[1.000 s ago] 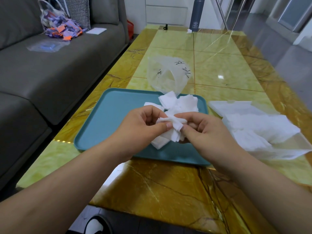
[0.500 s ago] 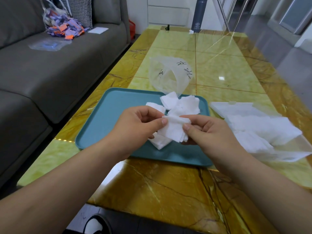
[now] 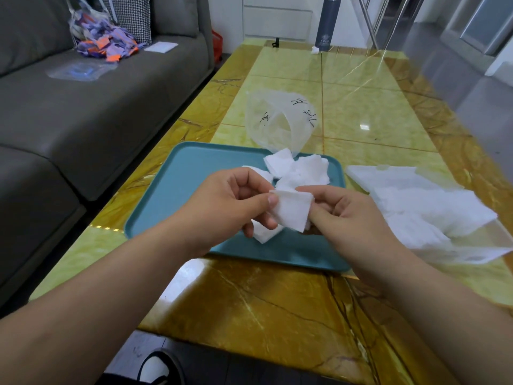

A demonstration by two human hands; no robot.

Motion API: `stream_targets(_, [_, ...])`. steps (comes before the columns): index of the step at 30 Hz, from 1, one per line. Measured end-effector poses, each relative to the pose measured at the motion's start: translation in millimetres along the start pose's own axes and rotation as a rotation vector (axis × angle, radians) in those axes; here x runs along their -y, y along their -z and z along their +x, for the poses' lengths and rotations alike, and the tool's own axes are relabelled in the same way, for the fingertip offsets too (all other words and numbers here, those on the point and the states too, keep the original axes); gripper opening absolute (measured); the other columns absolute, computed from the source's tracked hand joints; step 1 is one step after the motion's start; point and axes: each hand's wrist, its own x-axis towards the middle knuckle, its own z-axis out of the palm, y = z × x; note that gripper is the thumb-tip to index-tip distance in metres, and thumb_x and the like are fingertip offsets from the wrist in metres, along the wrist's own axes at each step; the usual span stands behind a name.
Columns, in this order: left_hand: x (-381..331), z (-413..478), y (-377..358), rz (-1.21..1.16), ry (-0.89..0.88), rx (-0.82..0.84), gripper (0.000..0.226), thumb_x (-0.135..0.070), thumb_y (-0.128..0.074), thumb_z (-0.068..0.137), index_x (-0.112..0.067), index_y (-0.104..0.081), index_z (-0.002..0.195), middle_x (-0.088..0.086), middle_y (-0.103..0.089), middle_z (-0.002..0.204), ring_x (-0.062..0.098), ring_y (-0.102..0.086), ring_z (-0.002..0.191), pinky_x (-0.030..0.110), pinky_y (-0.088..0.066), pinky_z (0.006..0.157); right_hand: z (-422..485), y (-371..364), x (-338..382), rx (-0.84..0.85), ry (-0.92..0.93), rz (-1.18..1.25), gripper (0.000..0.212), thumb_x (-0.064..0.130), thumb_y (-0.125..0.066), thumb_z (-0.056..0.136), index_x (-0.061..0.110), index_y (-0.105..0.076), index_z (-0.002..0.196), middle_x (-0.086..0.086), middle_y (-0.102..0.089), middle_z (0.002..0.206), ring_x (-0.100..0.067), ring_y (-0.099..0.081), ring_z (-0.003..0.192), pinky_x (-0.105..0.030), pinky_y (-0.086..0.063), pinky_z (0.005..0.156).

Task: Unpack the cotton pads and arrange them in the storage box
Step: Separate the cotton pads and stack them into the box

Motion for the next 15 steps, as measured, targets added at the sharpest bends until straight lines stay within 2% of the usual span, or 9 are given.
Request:
stream_targets(2, [2,1,-1,-0.003,-0.001,-0.010,0.014,-0.003,-0.069,0.095,0.008,-0.063,0.103,0.020,-0.074,0.079,0.024,-0.074,0.069,0.028,-0.053,0.049,-1,0,0,0.005,0.009,-0.016,0.021,0.006,-0.064,0.100,0.016,-0.076,0.114,0.005,-0.071,0.063,-0.006,-0.071,0.069,-0.030,-0.063,0.085])
stream_targets(5, [3,2,-1,-0.041,0.009,-0.021,0.015,-0.001,-0.072,0.092,0.006,-0.066,0.104,0.023,-0.077,0.087,0.028,-0.077,0.077,0.033,-0.062,0.062,-1,1,0,0.009,0.010,-0.040,0.024,0.007,-0.064,0.100,0.021,-0.076,0.114,-0.006,-0.079,0.078,-0.015,-0.075,0.078,-0.038,-0.063,0.089])
stream_targets(7, [5,2,-2,-0.044,0.016,-0.024,0.021,0.000,-0.078,0.087,0.005,-0.067,0.104,0.021,-0.078,0.087,0.029,-0.078,0.080,0.036,-0.064,0.068,-1,1,1,0.023,0.012,-0.049,0.024,0.009,-0.065,0.099,0.022,-0.076,0.116,-0.006,-0.080,0.085,-0.022,-0.077,0.086,-0.041,-0.062,0.091])
stream_targets(12, [10,4,-8,0.055,0.011,-0.080,0.024,-0.007,-0.087,0.079,-0.001,-0.069,0.093,0.016,-0.078,0.079,0.022,-0.074,0.068,0.030,-0.054,0.053,-3,1,3,0.062,0.022,-0.051,0.027,0.007,-0.068,0.096,0.022,-0.076,0.117,-0.005,-0.080,0.088,-0.026,-0.077,0.091,-0.046,-0.060,0.096])
stream_targets(15, [11,6,-11,0.194,-0.036,-0.155,0.029,-0.018,-0.091,0.076,-0.010,-0.068,0.092,0.008,-0.077,0.079,0.021,-0.069,0.063,0.033,-0.053,0.058,-4,3,6,0.125,-0.002,0.063,0.037,0.003,-0.078,0.086,0.016,-0.074,0.120,-0.010,-0.080,0.096,-0.030,-0.076,0.097,-0.044,-0.060,0.097])
